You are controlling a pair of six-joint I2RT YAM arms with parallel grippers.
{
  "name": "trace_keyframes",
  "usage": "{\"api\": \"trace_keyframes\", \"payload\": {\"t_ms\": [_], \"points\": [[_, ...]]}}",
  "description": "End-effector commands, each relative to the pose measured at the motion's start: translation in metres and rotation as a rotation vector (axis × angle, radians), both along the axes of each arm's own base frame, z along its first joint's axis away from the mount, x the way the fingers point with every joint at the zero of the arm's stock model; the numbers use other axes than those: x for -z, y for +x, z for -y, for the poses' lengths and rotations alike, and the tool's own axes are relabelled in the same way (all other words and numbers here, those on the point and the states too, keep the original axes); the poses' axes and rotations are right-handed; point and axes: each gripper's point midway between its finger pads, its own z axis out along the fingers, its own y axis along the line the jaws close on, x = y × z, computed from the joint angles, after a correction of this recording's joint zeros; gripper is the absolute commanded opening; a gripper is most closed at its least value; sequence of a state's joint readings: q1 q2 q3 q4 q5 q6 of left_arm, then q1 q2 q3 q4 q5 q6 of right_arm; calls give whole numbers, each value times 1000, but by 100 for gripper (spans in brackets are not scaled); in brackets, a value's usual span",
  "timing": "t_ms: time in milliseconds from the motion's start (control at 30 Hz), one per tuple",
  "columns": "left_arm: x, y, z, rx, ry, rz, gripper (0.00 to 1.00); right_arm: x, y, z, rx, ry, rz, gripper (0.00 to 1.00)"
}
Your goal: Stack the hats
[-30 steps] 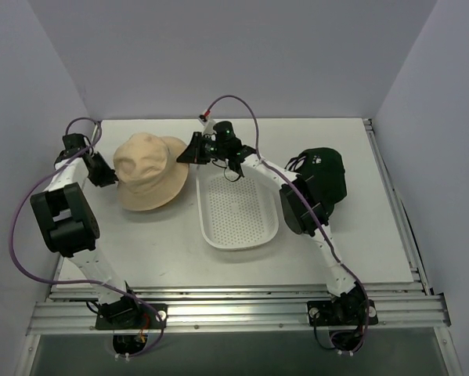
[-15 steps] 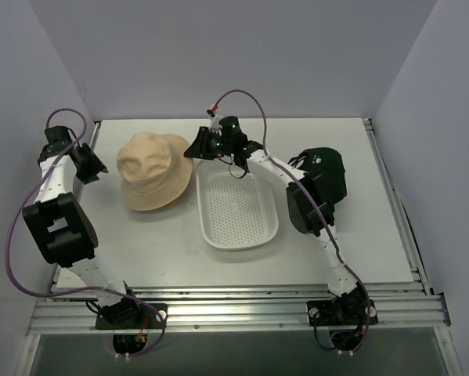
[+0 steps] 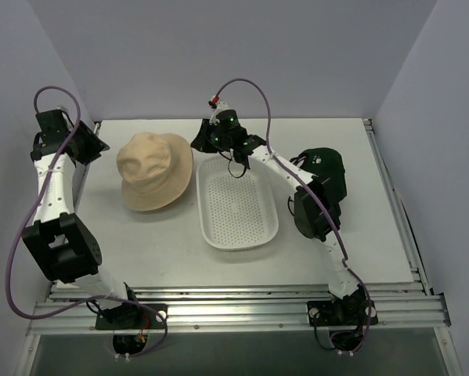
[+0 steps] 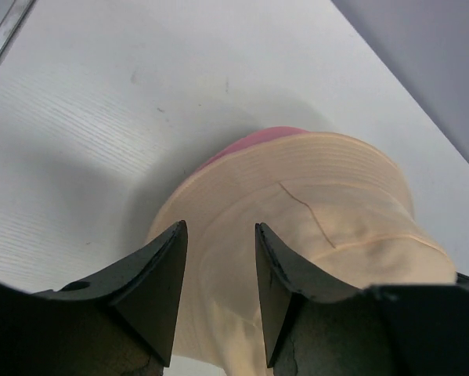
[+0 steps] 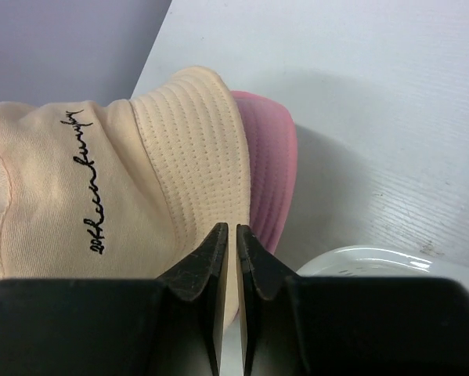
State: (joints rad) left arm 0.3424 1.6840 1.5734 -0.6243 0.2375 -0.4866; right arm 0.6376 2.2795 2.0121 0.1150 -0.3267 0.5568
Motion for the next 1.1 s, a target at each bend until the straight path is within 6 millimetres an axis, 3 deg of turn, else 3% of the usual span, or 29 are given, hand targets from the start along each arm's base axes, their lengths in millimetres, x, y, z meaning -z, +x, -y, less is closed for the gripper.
{"api": "trace_keyframes", "payload": {"t_ms": [0,67,133,167,200,233,367,533,633,833,933,1000,1033,1067], "points": [[-79,6,25,34,76,200,49,-44,-4,-3,50,-32,110,6],[-89,6,37,54,108,229,49,-45,-4,-8,45,-20,122,6],[-103,5,63,109,119,281,49,-45,-7,-18,13,1,129,6],[-105,5,69,123,119,292,49,-48,-7,-22,6,14,140,6],[-105,3,79,153,109,301,49,-35,-5,-28,-3,7,129,6],[-106,3,89,181,106,309,49,-41,-4,-33,-18,26,135,6],[-100,2,107,239,110,306,49,14,2,-42,-31,-35,53,4],[-92,4,127,327,106,306,49,41,5,-36,-11,-91,19,3],[-86,7,139,382,87,298,49,40,7,-33,-11,-96,9,3],[-79,6,156,447,101,291,50,19,8,-33,-19,-86,51,4],[-74,5,154,433,116,256,50,13,2,-28,-21,-93,41,4],[-65,5,145,392,139,209,50,-3,-3,-27,-28,-82,61,4],[-63,4,141,377,149,197,51,1,-7,-25,-31,-91,52,4],[-60,5,138,366,156,185,51,-20,-6,-24,-26,-62,91,4]]}}
